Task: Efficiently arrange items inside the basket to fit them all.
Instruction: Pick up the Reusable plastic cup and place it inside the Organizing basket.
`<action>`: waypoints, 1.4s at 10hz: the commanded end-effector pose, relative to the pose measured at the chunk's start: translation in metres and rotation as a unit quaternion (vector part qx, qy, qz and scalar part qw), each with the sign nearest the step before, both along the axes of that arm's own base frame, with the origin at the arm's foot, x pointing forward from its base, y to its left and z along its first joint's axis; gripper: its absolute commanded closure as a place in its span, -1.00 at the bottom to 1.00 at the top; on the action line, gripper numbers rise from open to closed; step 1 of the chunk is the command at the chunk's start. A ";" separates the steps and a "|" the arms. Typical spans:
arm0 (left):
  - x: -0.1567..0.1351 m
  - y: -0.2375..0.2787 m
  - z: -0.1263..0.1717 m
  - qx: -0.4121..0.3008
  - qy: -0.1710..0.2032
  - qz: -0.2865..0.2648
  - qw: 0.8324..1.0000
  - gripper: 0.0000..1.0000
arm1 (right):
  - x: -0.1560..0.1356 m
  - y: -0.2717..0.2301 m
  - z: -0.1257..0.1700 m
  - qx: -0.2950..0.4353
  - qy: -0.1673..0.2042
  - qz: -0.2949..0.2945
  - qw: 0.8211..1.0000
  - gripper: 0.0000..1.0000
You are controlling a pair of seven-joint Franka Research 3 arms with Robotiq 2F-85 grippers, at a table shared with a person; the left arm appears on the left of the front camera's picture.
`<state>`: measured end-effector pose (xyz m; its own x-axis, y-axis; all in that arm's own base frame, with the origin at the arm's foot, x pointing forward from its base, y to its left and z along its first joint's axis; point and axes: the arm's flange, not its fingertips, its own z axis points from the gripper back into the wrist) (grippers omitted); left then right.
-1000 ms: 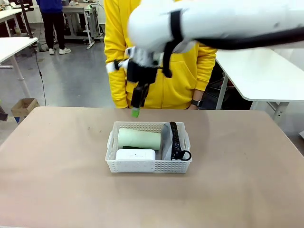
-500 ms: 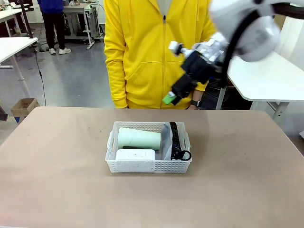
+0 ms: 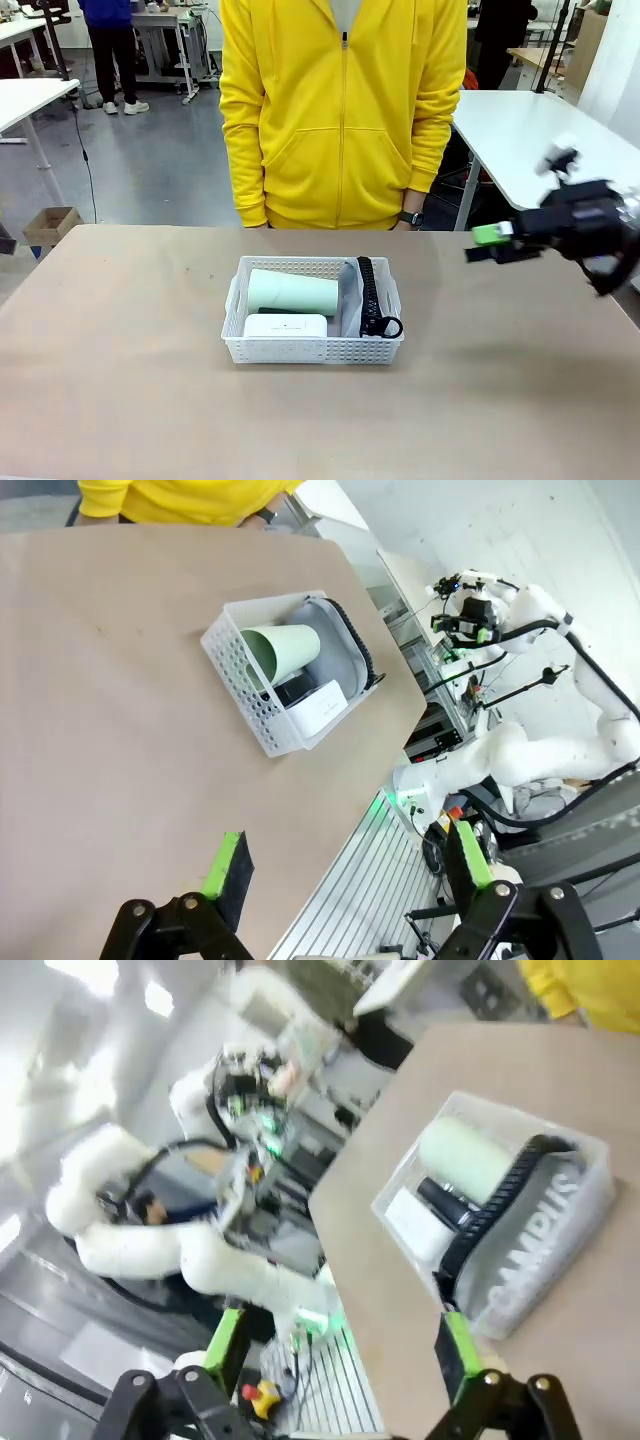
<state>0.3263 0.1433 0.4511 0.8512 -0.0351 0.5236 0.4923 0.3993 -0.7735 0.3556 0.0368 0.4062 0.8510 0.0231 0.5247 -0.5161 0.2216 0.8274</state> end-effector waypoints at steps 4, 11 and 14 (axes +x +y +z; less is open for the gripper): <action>0.001 -0.002 0.001 -0.010 -0.013 0.001 1.000 -1.00 | -0.058 -0.071 -0.118 0.082 0.049 -0.087 0.992 -1.00; 0.001 -0.002 0.001 -0.010 -0.013 0.001 1.000 -1.00 | 0.001 -0.085 -0.063 0.068 0.033 -0.080 0.994 -1.00; 0.001 -0.002 0.001 -0.010 -0.013 0.001 1.000 -1.00 | 0.001 -0.085 -0.063 0.068 0.033 -0.080 0.994 -1.00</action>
